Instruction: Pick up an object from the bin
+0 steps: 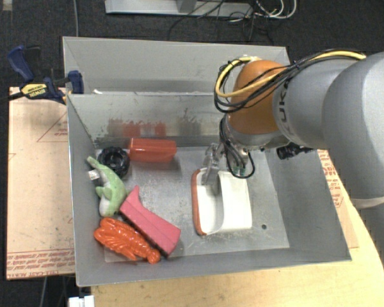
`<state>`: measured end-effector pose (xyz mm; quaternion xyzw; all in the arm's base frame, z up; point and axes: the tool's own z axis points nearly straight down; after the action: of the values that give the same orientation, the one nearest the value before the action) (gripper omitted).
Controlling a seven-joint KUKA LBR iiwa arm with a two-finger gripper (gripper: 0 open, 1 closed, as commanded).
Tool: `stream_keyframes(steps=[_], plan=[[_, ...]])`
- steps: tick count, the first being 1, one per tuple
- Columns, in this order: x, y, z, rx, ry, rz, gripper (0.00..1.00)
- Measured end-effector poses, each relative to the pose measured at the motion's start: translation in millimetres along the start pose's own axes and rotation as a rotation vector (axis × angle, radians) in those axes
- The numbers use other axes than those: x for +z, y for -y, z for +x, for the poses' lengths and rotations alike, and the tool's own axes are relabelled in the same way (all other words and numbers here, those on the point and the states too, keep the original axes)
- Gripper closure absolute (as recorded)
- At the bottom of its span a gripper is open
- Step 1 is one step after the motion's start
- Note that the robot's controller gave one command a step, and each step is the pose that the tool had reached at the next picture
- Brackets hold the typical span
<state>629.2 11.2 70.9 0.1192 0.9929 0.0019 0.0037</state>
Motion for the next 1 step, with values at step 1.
stream_keyframes(steps=[1], plan=[[0.0, 0.0, 0.0, 0.000, 0.000, 0.000, 1.00]])
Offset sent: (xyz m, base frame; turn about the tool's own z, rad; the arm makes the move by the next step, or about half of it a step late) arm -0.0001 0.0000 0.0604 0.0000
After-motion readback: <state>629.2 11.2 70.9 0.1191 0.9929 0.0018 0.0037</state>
